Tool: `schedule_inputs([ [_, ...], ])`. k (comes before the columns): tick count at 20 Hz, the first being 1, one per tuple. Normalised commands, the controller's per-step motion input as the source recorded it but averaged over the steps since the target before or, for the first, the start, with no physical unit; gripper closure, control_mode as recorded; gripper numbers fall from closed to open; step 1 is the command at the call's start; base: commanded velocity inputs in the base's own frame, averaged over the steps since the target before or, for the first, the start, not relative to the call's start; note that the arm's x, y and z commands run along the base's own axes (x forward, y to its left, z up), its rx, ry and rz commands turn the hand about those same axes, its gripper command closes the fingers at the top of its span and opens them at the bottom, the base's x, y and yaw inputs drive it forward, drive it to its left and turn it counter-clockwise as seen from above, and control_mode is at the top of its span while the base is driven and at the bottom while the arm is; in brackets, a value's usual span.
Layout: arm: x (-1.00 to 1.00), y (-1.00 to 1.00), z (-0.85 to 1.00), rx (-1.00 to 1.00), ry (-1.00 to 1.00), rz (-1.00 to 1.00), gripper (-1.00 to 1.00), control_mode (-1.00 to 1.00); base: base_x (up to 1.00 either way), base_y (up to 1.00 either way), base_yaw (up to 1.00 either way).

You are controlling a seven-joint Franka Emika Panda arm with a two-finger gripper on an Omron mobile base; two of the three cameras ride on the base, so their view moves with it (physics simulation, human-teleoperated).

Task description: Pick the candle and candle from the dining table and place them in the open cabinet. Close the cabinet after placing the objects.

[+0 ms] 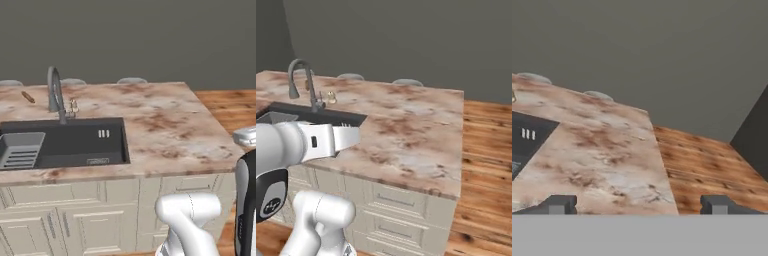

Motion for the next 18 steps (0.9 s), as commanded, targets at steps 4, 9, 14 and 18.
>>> schedule_inputs([
  [4,0.00,0.00,0.00,0.00,0.00,0.00,-1.00,1.00,0.00,-1.00,-0.24],
  [9,0.00,0.00,0.00,0.00,0.00,0.00,-1.00,1.00,0.00,-1.00,-0.26],
  [14,0.00,0.00,0.00,0.00,0.00,0.00,-1.00,1.00,0.00,-1.00,-0.27],
  [18,0.00,0.00,0.00,0.00,0.00,0.00,-1.00,1.00,0.35,-1.00,-0.23],
])
